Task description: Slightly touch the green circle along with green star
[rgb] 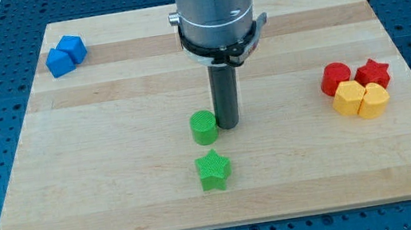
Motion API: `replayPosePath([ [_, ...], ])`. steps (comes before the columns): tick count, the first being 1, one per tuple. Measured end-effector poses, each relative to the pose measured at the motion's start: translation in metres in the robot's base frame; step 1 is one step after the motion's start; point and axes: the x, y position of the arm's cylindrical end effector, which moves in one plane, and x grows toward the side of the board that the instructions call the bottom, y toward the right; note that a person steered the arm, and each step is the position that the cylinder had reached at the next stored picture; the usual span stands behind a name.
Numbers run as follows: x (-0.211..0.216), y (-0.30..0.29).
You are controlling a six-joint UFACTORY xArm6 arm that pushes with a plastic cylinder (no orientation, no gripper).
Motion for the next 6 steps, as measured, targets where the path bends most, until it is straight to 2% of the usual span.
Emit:
replayPosePath([
  [1,0.008,0.011],
  [2,-0.021,0.032],
  [3,-0.013,-0.017],
  [4,0.029,-0.036],
  [6,0.123,-0.022],
])
